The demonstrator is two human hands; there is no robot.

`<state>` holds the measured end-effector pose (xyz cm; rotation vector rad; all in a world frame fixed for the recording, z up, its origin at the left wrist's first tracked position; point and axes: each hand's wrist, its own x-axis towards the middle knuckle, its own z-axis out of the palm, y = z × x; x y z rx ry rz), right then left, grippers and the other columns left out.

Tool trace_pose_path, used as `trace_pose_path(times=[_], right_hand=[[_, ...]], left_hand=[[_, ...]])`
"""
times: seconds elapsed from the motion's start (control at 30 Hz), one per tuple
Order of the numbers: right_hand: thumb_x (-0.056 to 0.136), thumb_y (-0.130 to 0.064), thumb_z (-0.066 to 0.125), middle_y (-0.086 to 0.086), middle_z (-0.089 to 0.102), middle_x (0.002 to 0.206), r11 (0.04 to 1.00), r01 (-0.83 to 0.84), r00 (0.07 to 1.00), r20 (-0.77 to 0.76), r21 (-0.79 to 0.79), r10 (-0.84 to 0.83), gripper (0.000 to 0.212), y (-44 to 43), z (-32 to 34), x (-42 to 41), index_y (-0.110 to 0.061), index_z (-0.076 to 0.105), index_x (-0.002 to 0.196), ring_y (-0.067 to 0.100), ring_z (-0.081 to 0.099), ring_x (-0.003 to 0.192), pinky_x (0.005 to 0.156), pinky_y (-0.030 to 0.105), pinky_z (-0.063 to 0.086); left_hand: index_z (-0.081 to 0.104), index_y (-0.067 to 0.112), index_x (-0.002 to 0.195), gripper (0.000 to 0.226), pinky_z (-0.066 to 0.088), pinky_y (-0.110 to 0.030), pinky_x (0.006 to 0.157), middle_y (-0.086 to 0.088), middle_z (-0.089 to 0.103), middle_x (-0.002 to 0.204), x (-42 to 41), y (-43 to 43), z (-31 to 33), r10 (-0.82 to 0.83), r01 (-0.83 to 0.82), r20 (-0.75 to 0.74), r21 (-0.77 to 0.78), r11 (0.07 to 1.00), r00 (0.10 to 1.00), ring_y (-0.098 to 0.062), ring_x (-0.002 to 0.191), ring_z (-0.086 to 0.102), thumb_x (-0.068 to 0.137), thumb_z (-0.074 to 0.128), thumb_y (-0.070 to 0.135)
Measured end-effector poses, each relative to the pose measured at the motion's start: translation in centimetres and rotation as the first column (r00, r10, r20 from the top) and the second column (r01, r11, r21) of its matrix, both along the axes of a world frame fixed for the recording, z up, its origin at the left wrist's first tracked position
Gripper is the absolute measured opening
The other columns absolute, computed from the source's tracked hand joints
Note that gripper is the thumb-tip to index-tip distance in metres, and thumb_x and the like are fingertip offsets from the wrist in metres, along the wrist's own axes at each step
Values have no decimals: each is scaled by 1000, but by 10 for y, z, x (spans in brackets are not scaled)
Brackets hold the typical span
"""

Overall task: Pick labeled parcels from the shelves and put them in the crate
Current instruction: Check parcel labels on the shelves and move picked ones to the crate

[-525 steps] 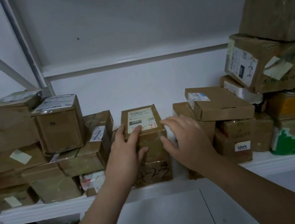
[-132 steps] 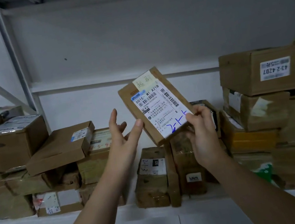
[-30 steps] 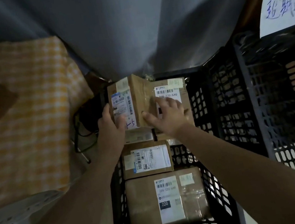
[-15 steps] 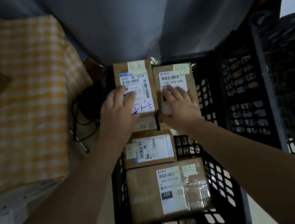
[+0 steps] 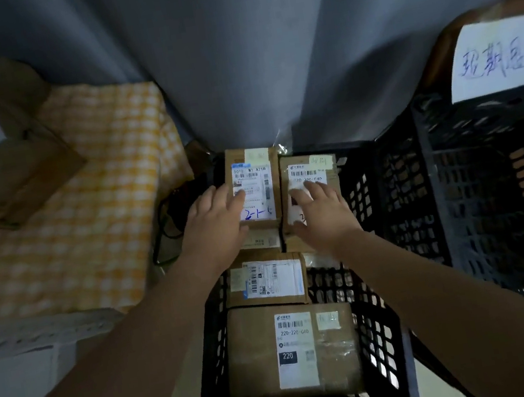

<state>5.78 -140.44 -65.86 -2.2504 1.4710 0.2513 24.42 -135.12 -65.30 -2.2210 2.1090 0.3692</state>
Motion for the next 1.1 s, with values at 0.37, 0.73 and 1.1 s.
trace_pose_path(times=[0.37, 0.73, 1.1], right_hand=[[96, -27, 45, 8, 46, 135, 861, -386, 881, 142, -332, 450, 44, 72, 164, -3, -15, 43, 138, 29, 45, 121, 96, 37, 40], [92, -22, 52, 7, 60, 109, 525, -576, 351, 390, -627, 851, 25, 253, 329, 54, -11, 64, 111, 26, 57, 98, 79, 40, 51], [85, -21, 52, 6, 64, 103, 275, -643, -154, 472, -715, 868, 27, 484, 414, 110, -11, 68, 104, 28, 60, 93, 74, 35, 49]], left_hand=[[51, 14, 132, 41, 43, -41, 94, -9, 54, 129, -32, 141, 177, 240, -191, 172, -258, 947, 955, -29, 117, 50, 95, 51, 31], [72, 14, 96, 21, 53, -38, 61, -6, 69, 85, -55, 388, 347, 626, -428, 325, -507, 748, 709, -30, 74, 65, 82, 66, 28], [67, 15, 104, 35, 50, -36, 66, -6, 66, 97, -111, 631, 429, 935, -630, 257, -692, 354, 243, -29, 81, 61, 87, 46, 37]])
